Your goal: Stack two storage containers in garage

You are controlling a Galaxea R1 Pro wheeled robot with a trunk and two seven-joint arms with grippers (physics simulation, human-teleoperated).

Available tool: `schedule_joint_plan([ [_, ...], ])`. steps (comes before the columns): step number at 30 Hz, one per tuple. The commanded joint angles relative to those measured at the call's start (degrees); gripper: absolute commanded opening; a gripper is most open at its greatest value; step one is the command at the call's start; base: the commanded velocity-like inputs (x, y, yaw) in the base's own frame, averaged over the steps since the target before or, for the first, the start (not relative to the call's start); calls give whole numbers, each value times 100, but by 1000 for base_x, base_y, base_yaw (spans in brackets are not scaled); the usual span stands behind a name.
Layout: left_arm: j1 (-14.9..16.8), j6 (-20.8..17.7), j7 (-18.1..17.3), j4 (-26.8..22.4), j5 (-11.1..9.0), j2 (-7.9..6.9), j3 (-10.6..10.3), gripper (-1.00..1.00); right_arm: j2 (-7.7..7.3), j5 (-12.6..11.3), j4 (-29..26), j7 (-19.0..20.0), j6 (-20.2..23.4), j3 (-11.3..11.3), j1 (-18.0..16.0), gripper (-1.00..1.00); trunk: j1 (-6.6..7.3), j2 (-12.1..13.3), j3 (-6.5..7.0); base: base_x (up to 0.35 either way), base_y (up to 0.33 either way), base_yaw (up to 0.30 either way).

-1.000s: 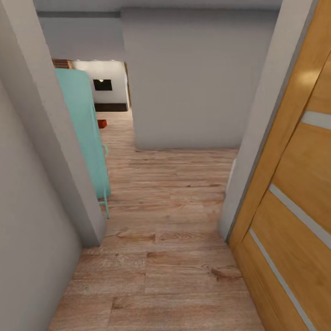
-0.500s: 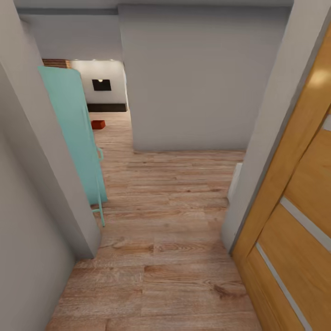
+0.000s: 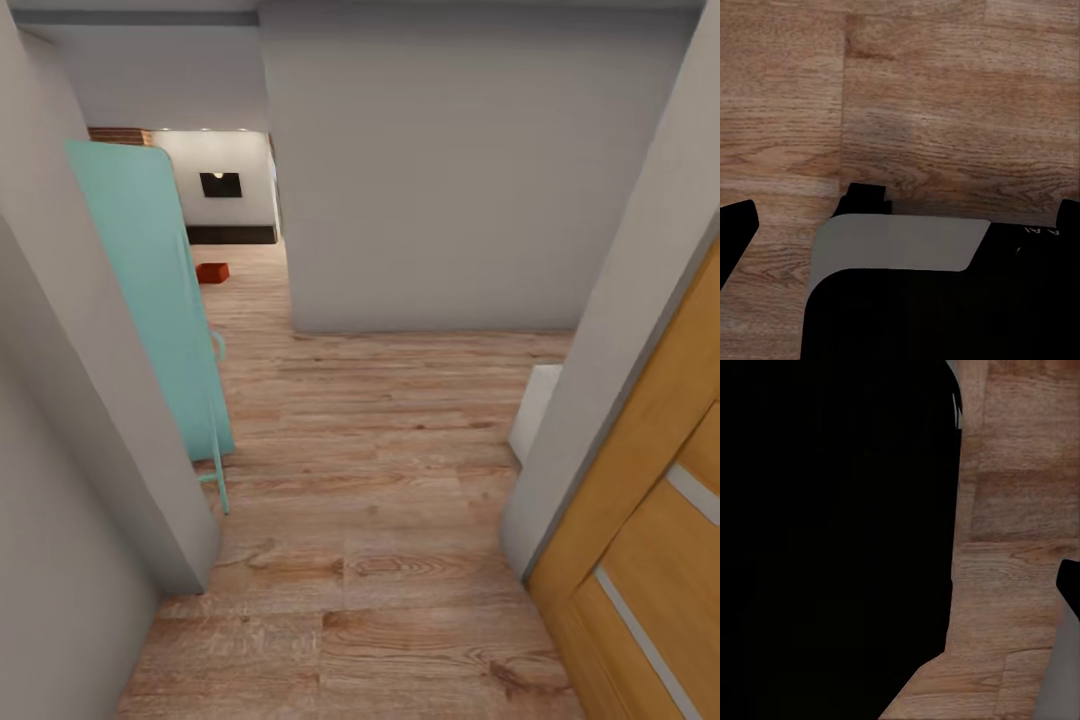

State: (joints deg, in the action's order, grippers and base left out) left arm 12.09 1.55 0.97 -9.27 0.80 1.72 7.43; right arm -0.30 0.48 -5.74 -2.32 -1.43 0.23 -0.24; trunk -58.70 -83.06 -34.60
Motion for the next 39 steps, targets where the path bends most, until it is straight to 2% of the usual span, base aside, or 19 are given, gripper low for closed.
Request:
schedule_joint_plan([
  [1, 2, 15, 8, 4, 8, 7, 30, 100, 1, 5, 3, -14, -15, 2, -2, 100, -3, -2, -5, 309, 85, 0],
  [39, 1, 21, 8, 4, 13, 23, 30, 100, 4, 2, 3, -14, -15, -1, -2, 100, -3, -2, -5, 309, 6, 0],
])
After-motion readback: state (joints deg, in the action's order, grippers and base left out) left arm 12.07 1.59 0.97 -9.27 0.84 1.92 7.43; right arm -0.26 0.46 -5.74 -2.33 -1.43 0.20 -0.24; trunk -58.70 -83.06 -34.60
